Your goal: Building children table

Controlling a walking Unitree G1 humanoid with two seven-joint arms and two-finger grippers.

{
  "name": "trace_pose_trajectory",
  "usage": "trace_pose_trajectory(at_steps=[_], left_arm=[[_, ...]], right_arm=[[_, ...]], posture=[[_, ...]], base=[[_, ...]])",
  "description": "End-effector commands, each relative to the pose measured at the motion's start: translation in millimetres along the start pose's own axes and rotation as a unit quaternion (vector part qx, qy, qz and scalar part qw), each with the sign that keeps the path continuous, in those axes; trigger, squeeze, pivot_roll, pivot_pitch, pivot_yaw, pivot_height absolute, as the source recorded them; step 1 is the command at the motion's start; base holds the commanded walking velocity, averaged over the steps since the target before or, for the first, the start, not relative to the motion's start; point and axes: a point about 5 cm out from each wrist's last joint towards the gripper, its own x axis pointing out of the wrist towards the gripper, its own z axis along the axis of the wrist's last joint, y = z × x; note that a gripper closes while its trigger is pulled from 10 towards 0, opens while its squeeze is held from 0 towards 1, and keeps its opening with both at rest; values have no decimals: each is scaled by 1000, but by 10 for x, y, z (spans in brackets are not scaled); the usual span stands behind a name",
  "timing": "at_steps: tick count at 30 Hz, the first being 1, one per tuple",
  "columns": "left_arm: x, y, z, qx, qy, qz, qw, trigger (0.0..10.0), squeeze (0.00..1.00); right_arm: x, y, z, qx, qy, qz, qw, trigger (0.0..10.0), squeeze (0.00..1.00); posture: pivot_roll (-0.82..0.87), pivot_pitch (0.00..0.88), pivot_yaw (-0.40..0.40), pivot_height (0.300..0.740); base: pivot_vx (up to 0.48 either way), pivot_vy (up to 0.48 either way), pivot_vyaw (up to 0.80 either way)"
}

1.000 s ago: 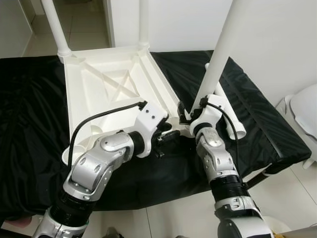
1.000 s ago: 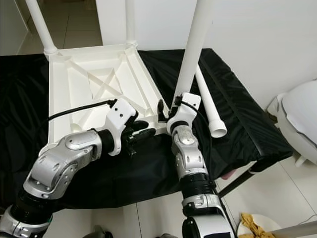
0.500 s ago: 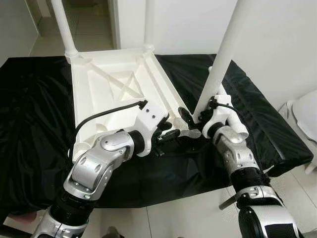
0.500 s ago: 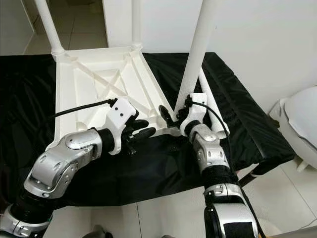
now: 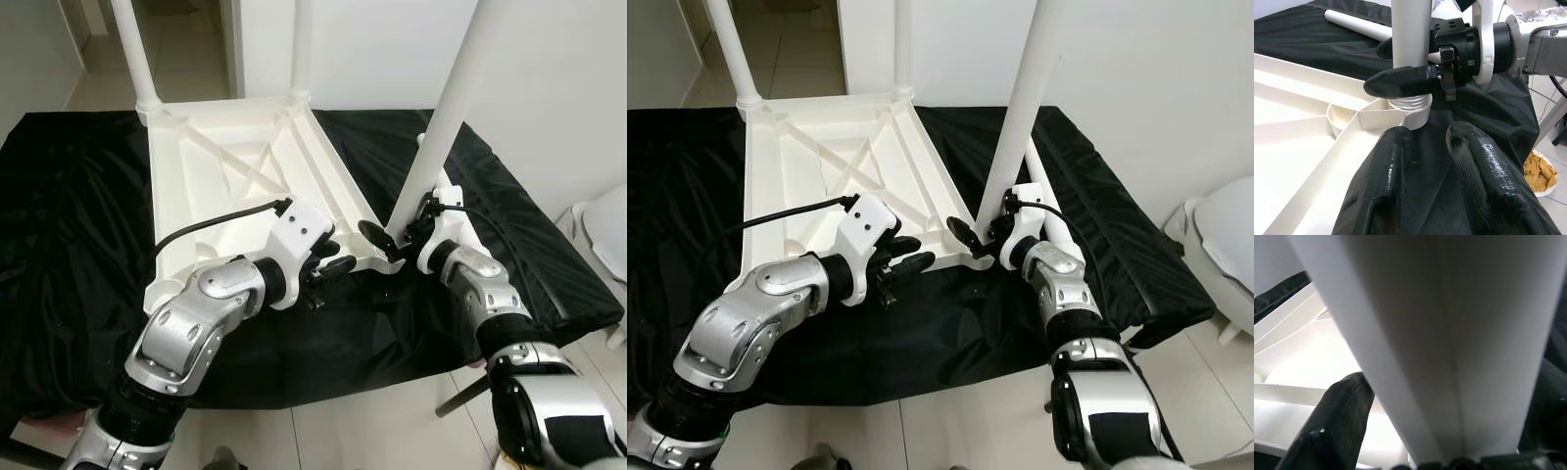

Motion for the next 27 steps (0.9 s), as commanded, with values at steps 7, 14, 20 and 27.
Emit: trace_pose_trajectory(at_steps=[7, 14, 20, 27], left_arm=[[-2, -40, -3, 2, 4, -4, 1000, 10000, 0], [0, -53, -8, 1, 4, -4, 1000, 10000, 0], [-5, -50, -9, -1, 4, -3, 1000, 10000, 0], [6, -58, -14, -2, 4, -6, 1000, 10000, 0]], right_arm=[[-31, -71, -78, -18, 41, -1, 999, 0, 0], [-72, -56, -185, 7, 55, 12, 998, 0, 0], [-77, -41, -184, 25, 25, -9, 999, 0, 0], [-60, -7, -139, 38, -13, -50, 998, 0, 0]], posture=[[-1, 0, -63, 740], [0, 0, -71, 740], [-6, 3, -72, 740], [-20, 17, -69, 740]], base=[[0, 0, 0], [0, 0, 0], [0, 0, 0], [0, 0, 0]])
